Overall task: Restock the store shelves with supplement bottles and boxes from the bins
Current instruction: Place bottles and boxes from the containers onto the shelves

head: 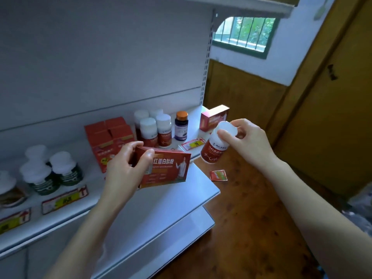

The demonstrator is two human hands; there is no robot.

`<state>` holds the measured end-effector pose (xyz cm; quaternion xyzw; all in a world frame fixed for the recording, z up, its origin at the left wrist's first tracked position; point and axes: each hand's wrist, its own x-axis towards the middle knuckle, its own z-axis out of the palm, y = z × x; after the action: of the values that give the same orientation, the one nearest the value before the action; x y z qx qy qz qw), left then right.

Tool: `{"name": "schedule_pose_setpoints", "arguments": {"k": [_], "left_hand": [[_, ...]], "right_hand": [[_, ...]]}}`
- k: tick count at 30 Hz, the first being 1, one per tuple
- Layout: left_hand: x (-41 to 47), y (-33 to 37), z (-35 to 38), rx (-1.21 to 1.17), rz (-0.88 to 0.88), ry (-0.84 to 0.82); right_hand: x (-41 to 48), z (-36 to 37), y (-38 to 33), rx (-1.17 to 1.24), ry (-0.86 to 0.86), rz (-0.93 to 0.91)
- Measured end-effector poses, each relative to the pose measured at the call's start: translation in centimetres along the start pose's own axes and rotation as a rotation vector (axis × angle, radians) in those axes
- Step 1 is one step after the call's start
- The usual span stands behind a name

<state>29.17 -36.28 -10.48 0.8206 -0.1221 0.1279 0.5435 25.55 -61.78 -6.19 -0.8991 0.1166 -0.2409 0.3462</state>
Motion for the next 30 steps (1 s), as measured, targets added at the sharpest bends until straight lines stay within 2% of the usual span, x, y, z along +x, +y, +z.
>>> {"name": "schedule_pose_setpoints", "arguments": {"k": [10, 17, 24, 30], "left_hand": [[4.5, -0.3, 1.6, -0.003, -0.059, 0.013], [6.0, 0.6, 2.9, 0.019, -0.085, 0.143], [5.3, 1.7, 4.0, 0.034, -0.194, 0.368], [3.6, 2.4, 4.7, 0.004, -0.228, 0.494]], "right_hand": [[9.4, 3.8, -1.9, 0.163, -0.023, -0.148], [15.0, 6.0, -4.0, 0.376, -0.104, -0.272], [20.2, 11.1, -6.5, 0.442, -0.313, -0.476], [21.8, 16.8, -7.7, 0.393, -0.488, -0.527]]}}
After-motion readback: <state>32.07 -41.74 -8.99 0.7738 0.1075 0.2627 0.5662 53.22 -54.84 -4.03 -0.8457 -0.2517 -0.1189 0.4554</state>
